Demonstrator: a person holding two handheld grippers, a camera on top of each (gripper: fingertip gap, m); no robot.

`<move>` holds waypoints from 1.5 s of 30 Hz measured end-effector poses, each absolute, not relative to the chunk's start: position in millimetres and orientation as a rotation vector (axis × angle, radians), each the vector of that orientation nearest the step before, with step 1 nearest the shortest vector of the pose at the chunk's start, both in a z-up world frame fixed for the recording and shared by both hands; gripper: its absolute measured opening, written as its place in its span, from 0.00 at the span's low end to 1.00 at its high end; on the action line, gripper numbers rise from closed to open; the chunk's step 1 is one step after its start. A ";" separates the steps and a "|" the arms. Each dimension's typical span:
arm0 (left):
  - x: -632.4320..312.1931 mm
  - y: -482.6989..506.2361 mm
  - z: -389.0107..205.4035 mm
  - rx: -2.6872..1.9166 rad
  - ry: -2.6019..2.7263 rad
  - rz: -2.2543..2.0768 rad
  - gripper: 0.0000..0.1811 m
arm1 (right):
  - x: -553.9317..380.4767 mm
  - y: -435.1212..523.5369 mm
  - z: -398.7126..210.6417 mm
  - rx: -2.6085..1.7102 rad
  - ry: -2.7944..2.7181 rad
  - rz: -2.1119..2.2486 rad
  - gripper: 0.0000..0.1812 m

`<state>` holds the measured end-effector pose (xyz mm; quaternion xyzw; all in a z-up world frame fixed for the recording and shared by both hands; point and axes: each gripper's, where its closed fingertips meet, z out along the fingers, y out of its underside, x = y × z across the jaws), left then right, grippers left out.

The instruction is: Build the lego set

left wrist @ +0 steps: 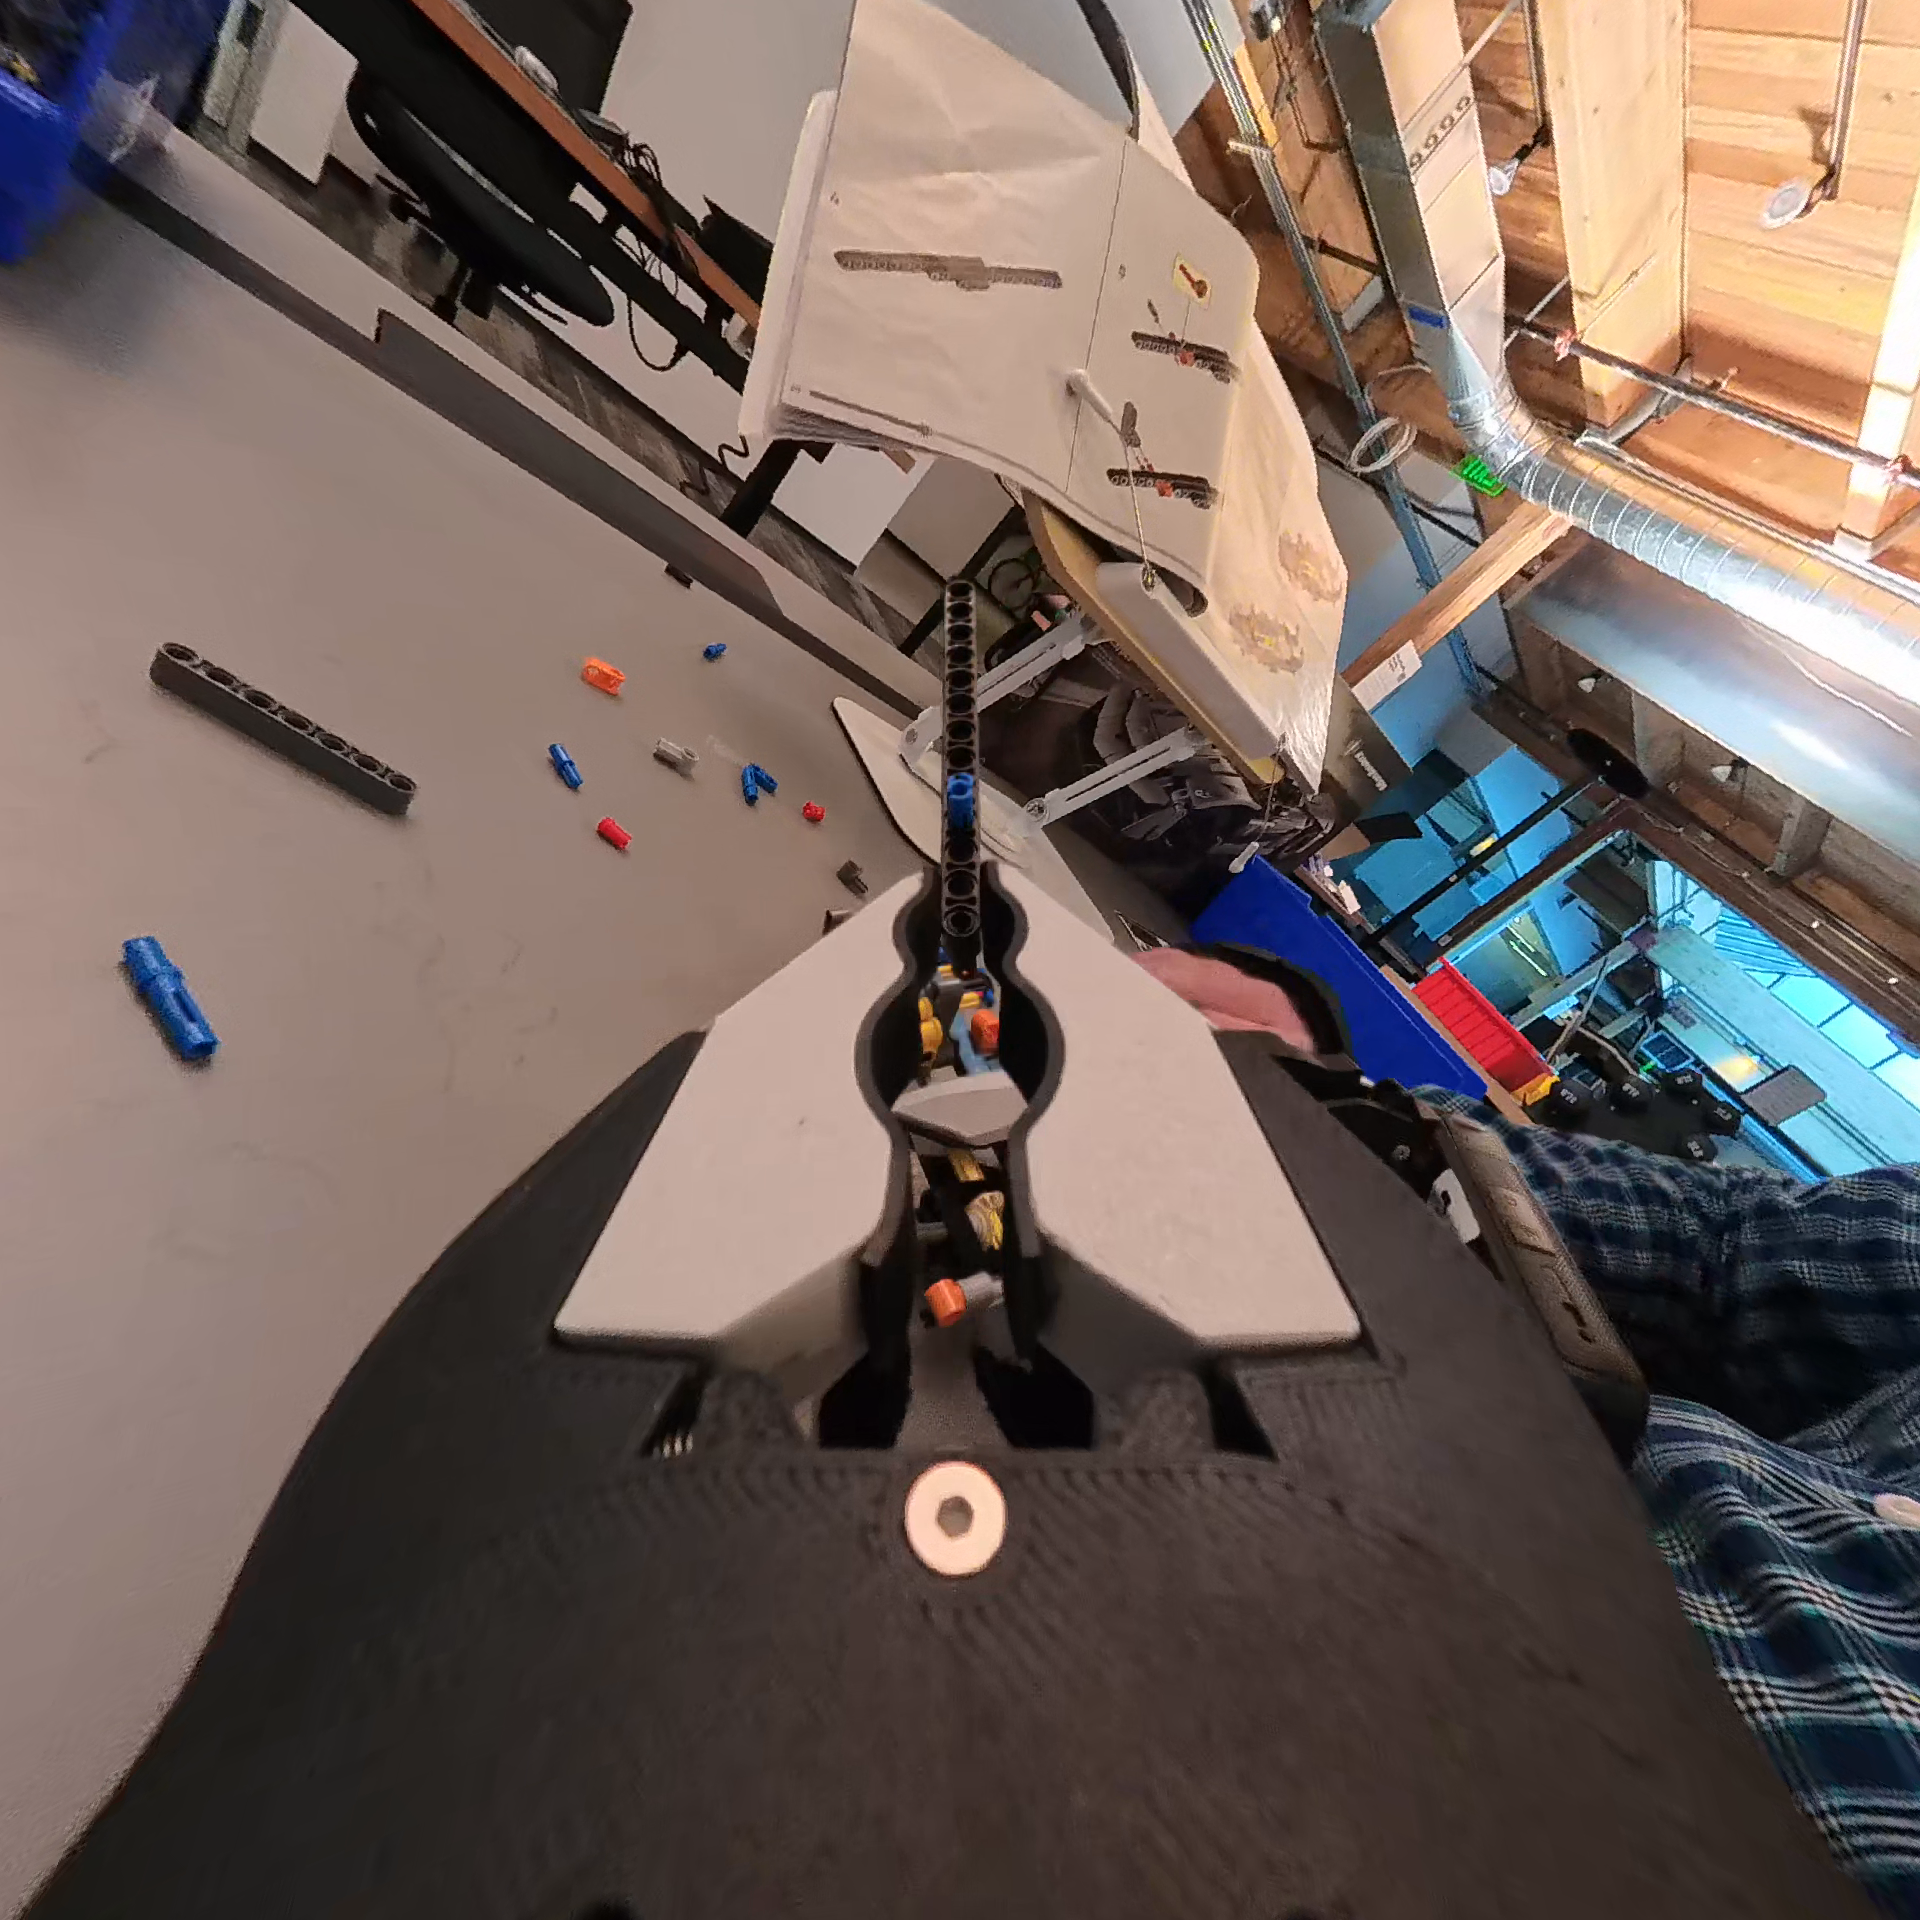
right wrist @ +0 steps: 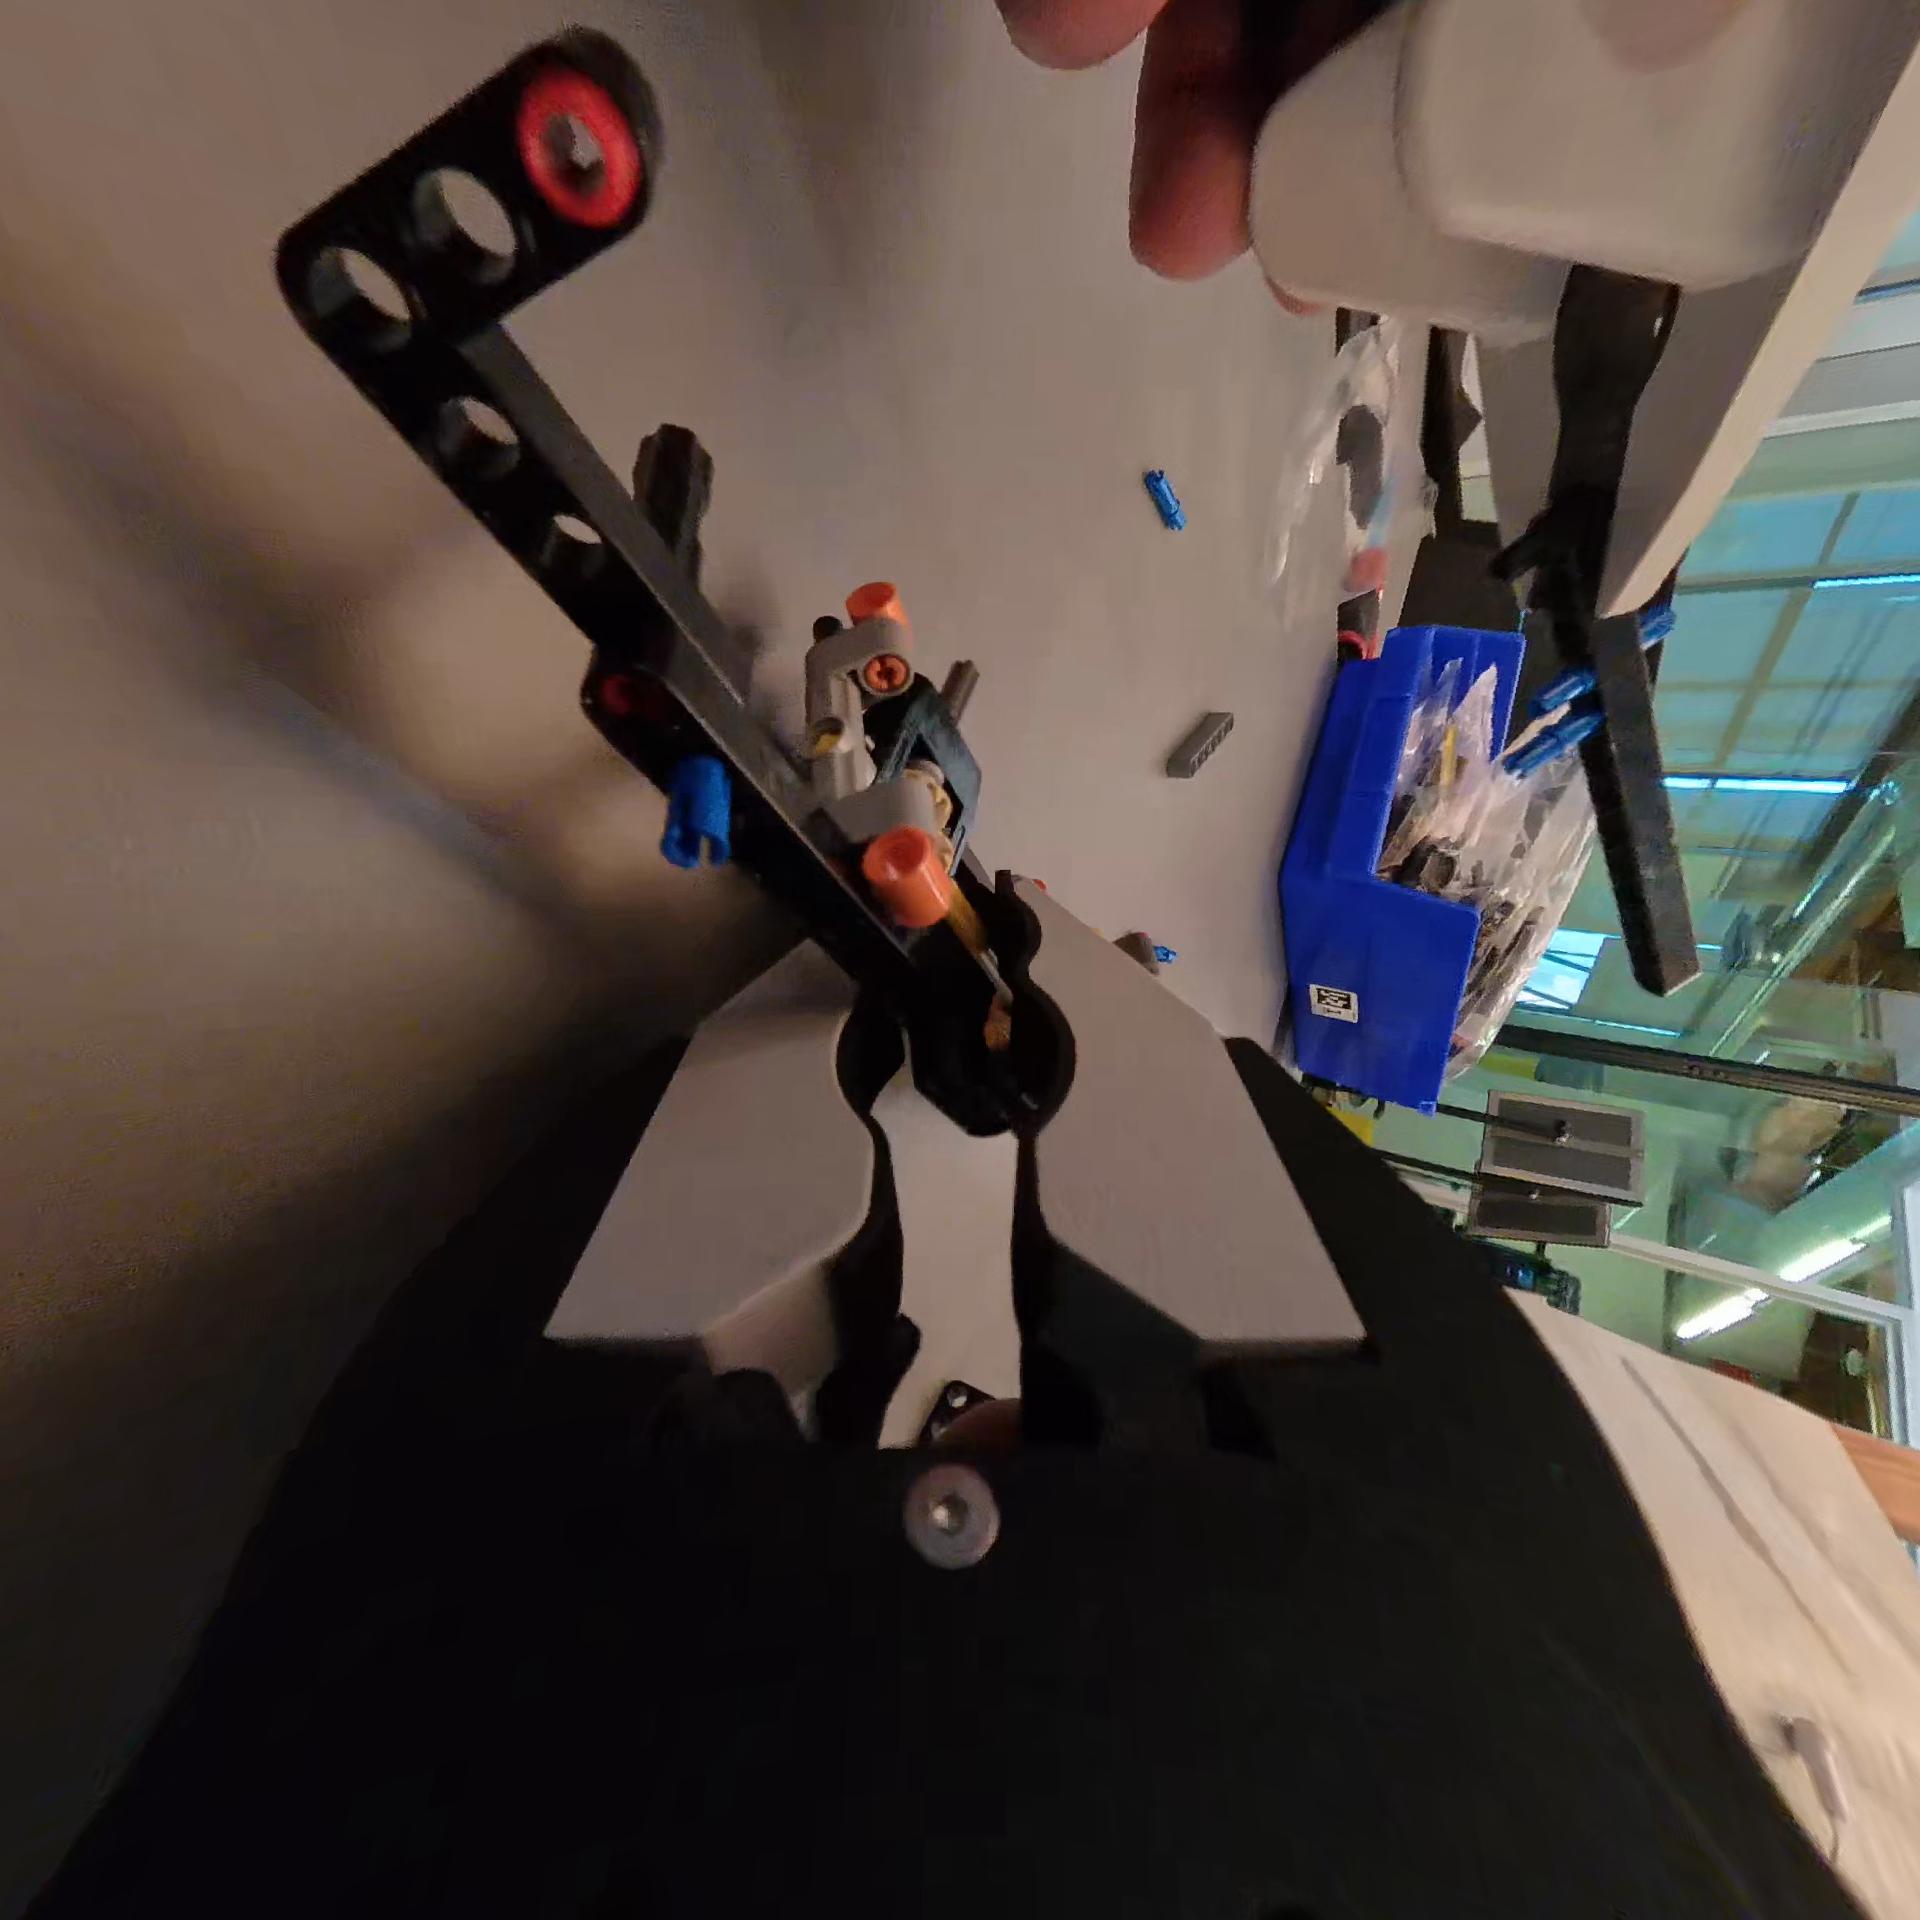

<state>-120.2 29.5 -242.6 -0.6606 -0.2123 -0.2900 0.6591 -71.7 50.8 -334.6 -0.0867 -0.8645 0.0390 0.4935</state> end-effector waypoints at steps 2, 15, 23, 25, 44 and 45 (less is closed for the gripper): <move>-118.6 31.2 -245.1 -1.498 -0.488 -0.671 0.03 | -71.3 53.7 -333.3 -0.216 -2.109 0.091 0.09; -101.5 43.0 -252.3 -1.564 -0.463 -0.725 0.03 | -44.0 76.1 -321.8 -0.280 -2.174 0.045 0.27; -86.3 46.6 -255.3 -1.600 -0.434 -0.750 0.03 | -22.4 102.8 -317.2 -0.331 -2.188 -0.096 0.34; -85.0 46.4 -254.9 -1.603 -0.429 -0.750 0.03 | -16.3 107.6 -316.9 -0.325 -2.192 -0.146 0.35; -73.6 45.3 -254.9 -1.633 -0.378 -0.737 0.03 | 34.5 147.6 -294.7 -0.688 -2.133 -0.233 0.47; -74.6 45.2 -255.5 -1.635 -0.382 -0.734 0.03 | 40.0 139.5 -293.3 -0.791 -2.142 -0.134 0.40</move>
